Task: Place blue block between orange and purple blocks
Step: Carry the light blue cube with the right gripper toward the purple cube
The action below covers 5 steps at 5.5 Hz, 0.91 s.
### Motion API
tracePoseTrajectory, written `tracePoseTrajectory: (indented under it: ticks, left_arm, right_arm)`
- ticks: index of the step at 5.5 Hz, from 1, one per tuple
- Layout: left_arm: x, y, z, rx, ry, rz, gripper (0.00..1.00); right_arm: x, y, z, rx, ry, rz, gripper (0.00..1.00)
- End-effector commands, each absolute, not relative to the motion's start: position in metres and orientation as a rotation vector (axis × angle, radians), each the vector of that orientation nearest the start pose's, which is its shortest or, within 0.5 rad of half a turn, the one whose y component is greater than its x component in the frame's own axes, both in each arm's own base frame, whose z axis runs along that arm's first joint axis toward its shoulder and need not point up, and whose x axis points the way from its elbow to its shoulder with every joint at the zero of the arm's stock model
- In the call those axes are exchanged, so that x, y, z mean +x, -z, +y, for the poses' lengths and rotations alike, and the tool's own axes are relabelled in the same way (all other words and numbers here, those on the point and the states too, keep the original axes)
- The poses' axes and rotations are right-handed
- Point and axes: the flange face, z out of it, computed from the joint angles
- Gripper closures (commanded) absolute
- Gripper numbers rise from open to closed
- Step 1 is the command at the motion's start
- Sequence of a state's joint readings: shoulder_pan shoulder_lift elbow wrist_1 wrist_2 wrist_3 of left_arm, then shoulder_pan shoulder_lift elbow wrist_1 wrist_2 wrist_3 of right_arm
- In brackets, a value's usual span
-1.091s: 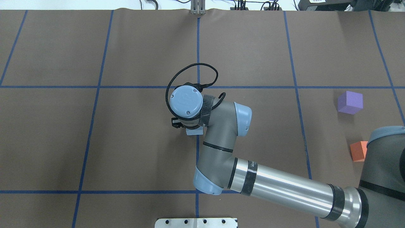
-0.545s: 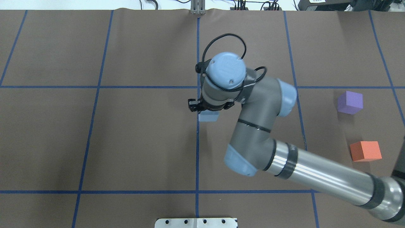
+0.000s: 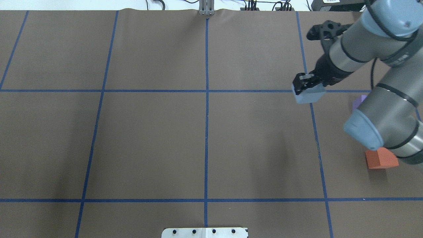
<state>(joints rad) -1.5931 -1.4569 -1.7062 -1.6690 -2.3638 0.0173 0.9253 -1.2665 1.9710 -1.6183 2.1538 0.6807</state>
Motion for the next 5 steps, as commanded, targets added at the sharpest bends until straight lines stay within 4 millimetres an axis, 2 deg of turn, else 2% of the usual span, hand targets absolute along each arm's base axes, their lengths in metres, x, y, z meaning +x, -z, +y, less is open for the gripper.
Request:
tracePoseTrajectory:
  ticks: [1,2,3,4,5]
  left_arm:
    - [-0.072,-0.632,-0.448,0.142,-0.025,0.792,0.00]
    - [-0.071,-0.630,-0.449,0.147,-0.031,0.792,0.00]
    - [-0.071,-0.630,-0.449,0.150,-0.035,0.792,0.00]
    - [-0.071,-0.628,-0.449,0.153,-0.039,0.792,0.00]
    - [-0.070,-0.628,-0.449,0.152,-0.040,0.792,0.00]
  right_arm:
    - [-0.184,-0.427,-0.474,0.097,0.111,-0.769,0.90]
    - [-0.167,-0.480,-0.448,0.109,0.103,-0.777,0.86]
    - [-0.160,-0.521,-0.436,0.104,0.083,-0.777,0.86]
    - [-0.165,-0.556,-0.439,0.119,0.016,-0.814,0.88]
    - [-0.176,-0.570,-0.437,0.125,-0.020,-0.842,0.88]
